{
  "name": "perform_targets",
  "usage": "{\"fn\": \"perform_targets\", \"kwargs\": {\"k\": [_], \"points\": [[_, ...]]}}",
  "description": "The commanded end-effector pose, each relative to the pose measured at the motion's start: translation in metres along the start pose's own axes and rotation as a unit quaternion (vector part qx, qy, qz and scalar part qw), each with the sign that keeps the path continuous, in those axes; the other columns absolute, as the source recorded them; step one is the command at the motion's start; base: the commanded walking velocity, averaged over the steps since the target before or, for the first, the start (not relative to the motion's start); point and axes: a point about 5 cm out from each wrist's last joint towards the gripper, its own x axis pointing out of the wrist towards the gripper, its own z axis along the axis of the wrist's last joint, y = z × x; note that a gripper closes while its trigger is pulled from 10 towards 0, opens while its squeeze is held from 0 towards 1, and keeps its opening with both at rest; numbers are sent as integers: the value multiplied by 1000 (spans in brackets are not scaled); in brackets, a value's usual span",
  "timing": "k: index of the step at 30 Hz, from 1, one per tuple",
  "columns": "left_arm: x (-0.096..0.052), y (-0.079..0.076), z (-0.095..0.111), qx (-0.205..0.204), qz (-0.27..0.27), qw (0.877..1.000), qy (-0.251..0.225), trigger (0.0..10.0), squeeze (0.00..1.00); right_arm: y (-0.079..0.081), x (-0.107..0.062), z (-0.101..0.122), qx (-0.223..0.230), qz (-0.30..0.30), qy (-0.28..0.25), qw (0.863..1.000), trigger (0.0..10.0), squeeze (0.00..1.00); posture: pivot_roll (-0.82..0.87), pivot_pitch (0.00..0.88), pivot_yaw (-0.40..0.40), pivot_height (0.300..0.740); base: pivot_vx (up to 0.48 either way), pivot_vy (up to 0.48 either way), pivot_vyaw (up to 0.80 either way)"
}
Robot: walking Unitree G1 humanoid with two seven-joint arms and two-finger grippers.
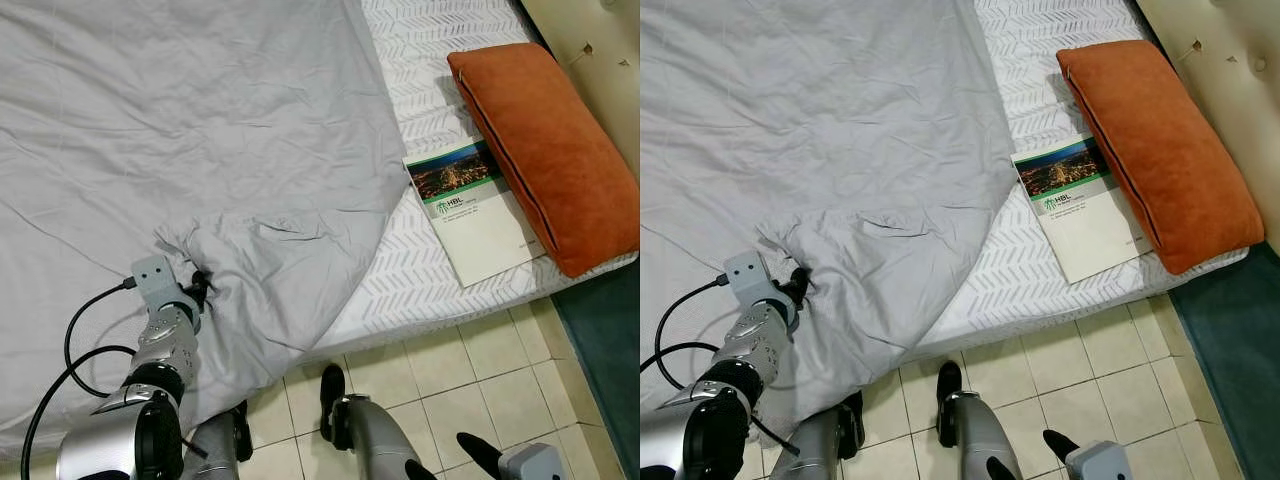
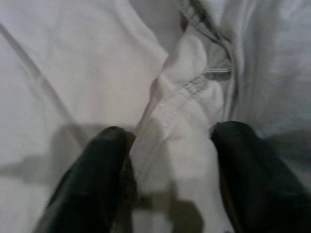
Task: Clean up the room
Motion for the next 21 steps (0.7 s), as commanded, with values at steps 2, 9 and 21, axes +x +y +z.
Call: {"fn": "perform_targets", "kwargs": {"k": [2,9,21], "points": [[-5,7,-26,29,7,998,51,0,0,-2,0,-4,11,-7,11,1000,10000,0,-315,590,-137,740,0,0,0],[-3,8,-17,82,-7,996,32,0,0,-5,12,-2,12,-8,1,1000,10000,0,-289,564,-121,740,0,0,0],[-13,-13,-35,193,-120,974,11,0,0,-34,57,5,2,-33,-38,999,10000,0,-210,322,-14,740,0,0,0]]}}
